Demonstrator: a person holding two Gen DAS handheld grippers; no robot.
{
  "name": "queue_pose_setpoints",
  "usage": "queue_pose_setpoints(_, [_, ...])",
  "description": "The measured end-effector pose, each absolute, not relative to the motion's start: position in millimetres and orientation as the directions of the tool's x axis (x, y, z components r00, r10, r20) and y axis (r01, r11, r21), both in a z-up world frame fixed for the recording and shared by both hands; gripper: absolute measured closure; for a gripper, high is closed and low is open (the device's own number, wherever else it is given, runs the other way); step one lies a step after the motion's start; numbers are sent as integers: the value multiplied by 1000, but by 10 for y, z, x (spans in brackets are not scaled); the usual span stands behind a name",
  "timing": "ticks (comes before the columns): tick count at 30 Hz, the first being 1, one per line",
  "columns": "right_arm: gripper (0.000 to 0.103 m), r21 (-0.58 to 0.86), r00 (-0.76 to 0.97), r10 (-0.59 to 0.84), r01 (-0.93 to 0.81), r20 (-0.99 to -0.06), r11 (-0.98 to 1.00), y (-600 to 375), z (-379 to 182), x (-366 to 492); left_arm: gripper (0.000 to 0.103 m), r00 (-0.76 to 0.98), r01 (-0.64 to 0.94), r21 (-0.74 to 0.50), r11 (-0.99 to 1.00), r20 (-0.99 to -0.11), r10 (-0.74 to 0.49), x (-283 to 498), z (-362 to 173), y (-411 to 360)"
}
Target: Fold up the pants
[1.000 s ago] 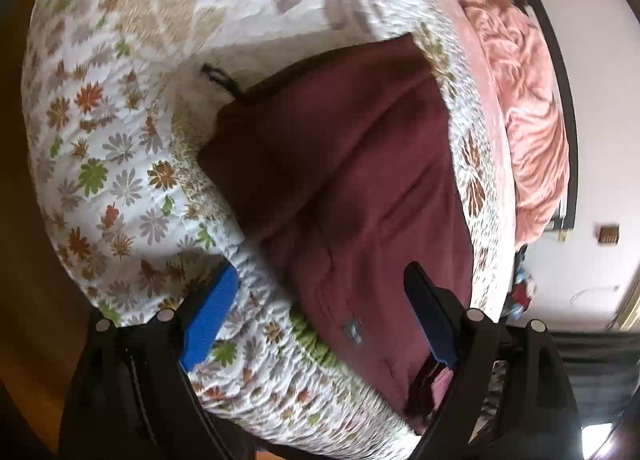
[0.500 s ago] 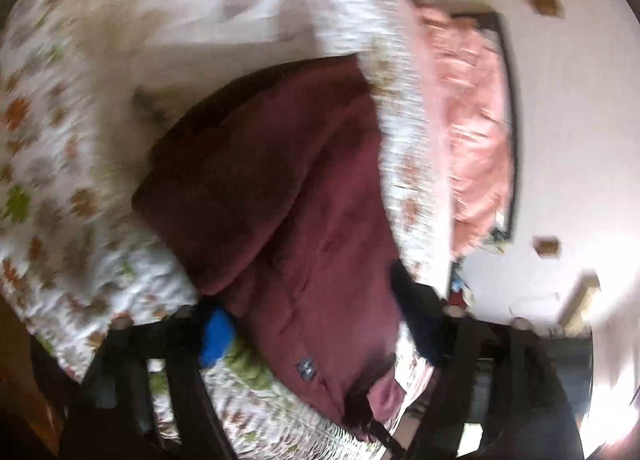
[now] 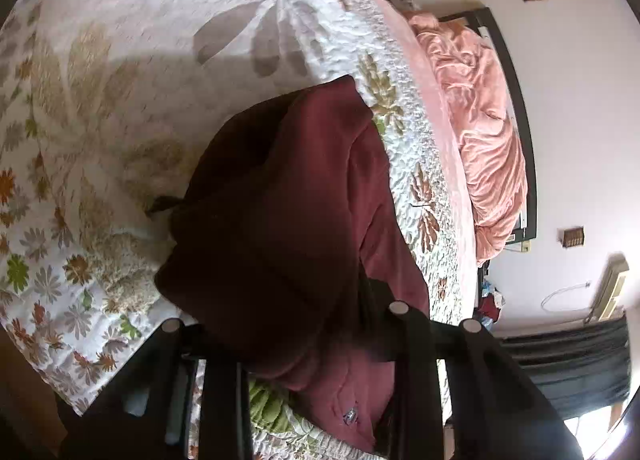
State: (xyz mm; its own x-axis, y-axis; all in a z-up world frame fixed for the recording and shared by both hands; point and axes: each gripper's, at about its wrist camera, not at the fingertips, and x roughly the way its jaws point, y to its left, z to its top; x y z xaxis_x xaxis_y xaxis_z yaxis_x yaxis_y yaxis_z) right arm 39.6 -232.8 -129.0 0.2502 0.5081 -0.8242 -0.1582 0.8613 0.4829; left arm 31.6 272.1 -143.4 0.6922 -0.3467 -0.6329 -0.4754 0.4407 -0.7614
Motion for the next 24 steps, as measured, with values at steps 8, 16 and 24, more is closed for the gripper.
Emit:
queue_pose_setpoints(8, [51,488,253,513,-159,-820,858,-2339,-1297,396,76,650,-546,-745,383,-665,-368,400,-1687,2836])
queue_pose_setpoints(16, [51,502,253,524,-153,-813,851,-2378,-1293,397,80,744,-437,-807,396,-573,-345,384,-1299,2703])
queue_pose_setpoints(24, [47,490,314,513,-157,-798,858,-2505,-1072,318,81,780,-260,-790,555,-511,-360,572,-652,2260])
